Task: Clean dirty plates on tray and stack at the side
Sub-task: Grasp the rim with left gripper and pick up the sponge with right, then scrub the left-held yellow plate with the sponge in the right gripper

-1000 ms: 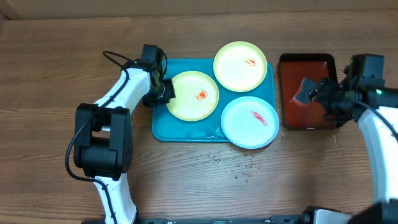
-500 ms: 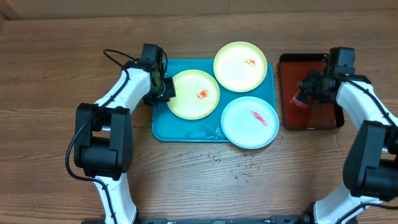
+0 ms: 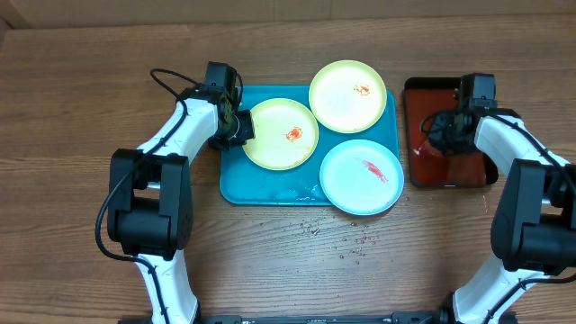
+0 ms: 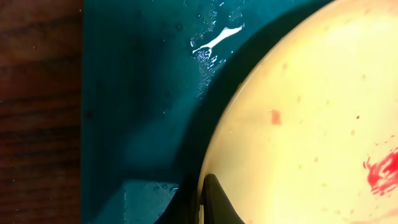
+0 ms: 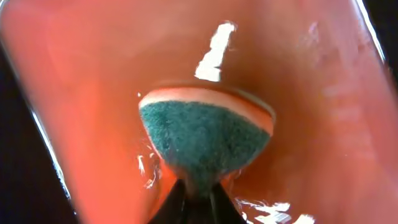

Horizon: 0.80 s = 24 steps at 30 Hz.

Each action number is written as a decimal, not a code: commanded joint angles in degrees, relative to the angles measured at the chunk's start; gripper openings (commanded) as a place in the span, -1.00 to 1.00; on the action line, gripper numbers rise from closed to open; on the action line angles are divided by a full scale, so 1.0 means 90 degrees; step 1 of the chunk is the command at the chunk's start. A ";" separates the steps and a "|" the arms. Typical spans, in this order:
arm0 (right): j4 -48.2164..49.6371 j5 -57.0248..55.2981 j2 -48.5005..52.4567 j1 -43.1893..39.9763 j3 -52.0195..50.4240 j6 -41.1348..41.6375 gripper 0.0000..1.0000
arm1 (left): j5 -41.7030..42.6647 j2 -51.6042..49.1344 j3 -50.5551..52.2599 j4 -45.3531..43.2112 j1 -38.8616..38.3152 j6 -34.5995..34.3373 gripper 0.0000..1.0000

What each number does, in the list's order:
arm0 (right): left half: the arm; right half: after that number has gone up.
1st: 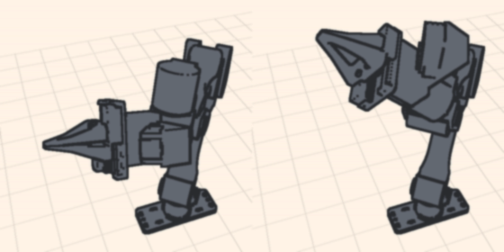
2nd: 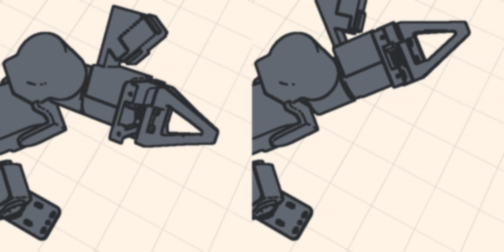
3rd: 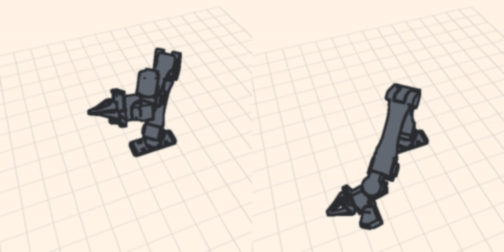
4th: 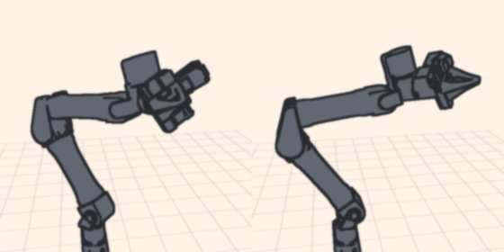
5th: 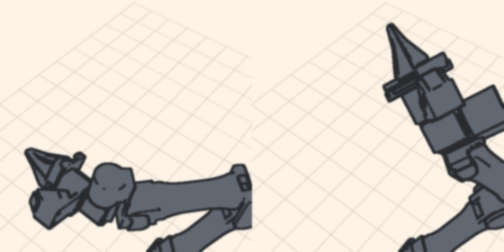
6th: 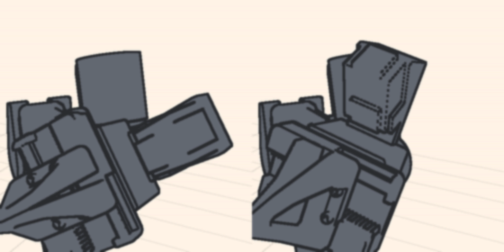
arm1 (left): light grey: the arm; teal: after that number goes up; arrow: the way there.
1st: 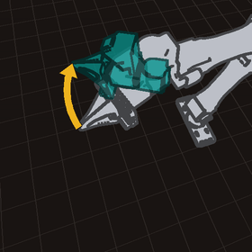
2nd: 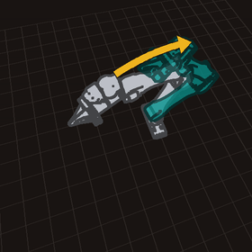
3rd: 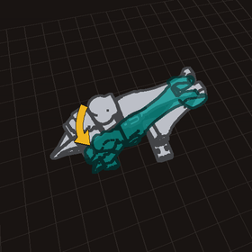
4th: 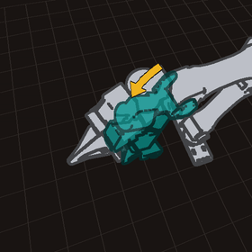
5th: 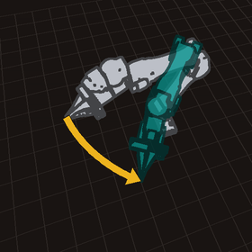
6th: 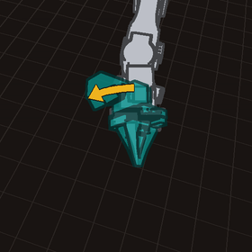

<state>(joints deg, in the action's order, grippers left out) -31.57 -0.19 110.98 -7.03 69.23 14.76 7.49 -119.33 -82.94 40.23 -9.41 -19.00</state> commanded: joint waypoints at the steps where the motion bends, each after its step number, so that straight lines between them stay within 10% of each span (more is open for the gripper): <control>1: -0.0287 0.0192 0.0036 0.0036 0.0102 -0.0007 -0.92 | -0.0214 -0.0277 0.0044 0.0143 -0.0049 0.0308 -0.92; 11: -0.1734 0.0882 -0.1115 0.0148 0.1401 -0.0415 -0.92 | -0.0194 -0.0277 0.0044 0.0129 -0.0046 0.0306 -0.92; 24: -0.0984 0.1778 -0.0818 0.3041 0.1644 -0.0092 -0.93 | 0.1037 -0.0265 0.0029 0.0219 0.0012 0.1591 -0.92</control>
<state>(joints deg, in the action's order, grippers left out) -42.44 15.51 101.36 15.53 83.57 11.49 13.87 -119.70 -82.94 40.75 -9.26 -9.19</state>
